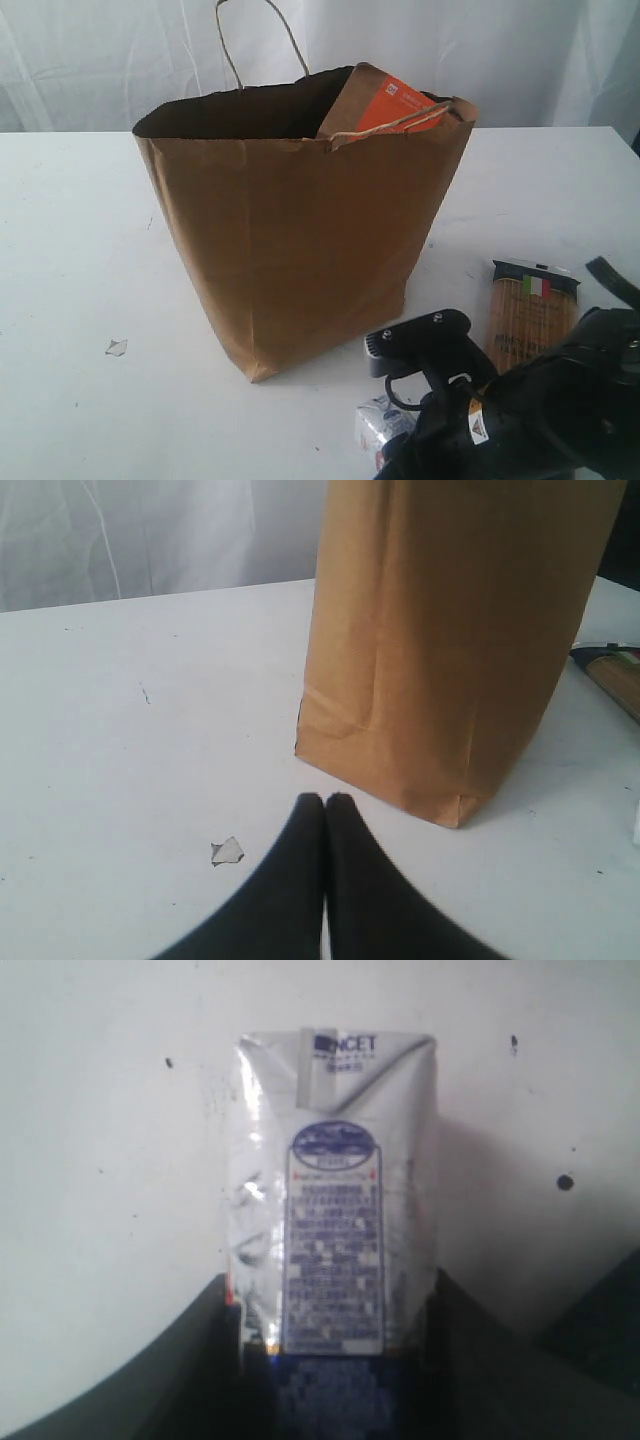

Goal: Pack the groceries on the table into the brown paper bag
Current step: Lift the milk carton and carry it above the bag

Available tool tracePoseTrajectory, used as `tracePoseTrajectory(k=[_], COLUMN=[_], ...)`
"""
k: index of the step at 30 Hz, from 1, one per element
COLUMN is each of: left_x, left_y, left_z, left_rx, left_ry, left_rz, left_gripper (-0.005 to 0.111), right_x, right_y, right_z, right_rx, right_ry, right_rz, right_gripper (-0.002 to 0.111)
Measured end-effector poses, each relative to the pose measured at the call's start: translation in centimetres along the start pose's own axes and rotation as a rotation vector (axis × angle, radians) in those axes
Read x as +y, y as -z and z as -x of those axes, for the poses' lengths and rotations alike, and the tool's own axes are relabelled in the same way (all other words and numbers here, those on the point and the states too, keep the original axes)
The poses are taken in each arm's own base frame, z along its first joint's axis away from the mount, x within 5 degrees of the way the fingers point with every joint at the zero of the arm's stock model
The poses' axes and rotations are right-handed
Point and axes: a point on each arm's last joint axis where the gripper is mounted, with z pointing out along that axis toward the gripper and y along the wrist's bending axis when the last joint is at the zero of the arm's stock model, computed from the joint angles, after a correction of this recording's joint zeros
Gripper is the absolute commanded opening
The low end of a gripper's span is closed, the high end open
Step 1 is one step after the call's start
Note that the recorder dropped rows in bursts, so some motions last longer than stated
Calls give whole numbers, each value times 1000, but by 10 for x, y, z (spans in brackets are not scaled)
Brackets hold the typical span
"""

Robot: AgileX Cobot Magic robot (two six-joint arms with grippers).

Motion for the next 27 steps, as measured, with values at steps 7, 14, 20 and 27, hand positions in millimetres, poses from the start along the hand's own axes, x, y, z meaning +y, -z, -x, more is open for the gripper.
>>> tracePoseTrajectory(k=[7, 14, 20, 27], left_x=[0, 0, 0, 0], left_y=[0, 0, 0, 0], left_z=[0, 0, 0, 0], left_rx=[0, 0, 0, 0], left_ry=[0, 0, 0, 0], left_rz=[0, 0, 0, 0], left_gripper=[0, 0, 0, 0], right_x=[4, 6, 7, 10], right_y=[43, 108, 205, 278], right_z=[5, -4, -1, 30], right_rx=[-186, -338, -571, -635], right_ry=[10, 37, 138, 227], right_rz=[62, 128, 112, -33], right_gripper=[0, 0, 0, 0])
